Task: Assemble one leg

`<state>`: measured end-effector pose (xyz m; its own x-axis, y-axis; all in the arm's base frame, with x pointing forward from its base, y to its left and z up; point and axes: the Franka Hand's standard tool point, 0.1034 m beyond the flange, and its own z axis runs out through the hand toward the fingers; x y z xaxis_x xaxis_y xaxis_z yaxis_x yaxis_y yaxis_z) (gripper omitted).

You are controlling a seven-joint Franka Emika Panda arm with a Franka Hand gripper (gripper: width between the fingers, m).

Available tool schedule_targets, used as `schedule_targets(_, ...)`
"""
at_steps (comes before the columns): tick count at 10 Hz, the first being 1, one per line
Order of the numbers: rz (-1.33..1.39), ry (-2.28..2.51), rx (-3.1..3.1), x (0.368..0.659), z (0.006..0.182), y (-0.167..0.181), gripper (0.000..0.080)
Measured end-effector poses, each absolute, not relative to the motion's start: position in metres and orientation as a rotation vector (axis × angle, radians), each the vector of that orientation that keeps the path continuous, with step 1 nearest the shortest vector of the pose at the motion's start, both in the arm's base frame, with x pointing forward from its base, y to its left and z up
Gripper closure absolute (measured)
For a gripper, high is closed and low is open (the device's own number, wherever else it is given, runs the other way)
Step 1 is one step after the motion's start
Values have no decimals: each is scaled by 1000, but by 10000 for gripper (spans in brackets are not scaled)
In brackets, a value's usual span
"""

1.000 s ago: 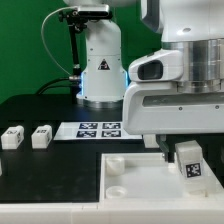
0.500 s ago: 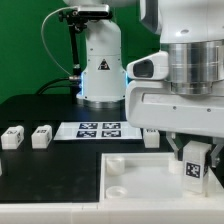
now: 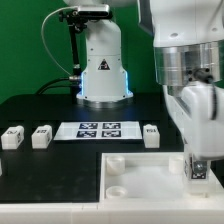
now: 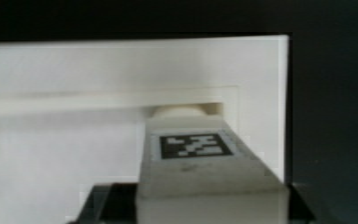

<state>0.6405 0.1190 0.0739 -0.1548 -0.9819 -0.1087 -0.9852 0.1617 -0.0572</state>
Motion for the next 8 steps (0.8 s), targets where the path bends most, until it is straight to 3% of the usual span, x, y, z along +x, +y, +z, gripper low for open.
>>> schedule_targets(3, 26, 2215, -2056, 640, 73, 120, 505)
schedule_targets(4, -25, 2014, -2230, 642, 73, 120, 325)
schedule_targets(5, -44, 1799, -2411, 642, 73, 122, 210)
schedule_targets(8, -89, 1310, -2723, 642, 73, 120, 153)
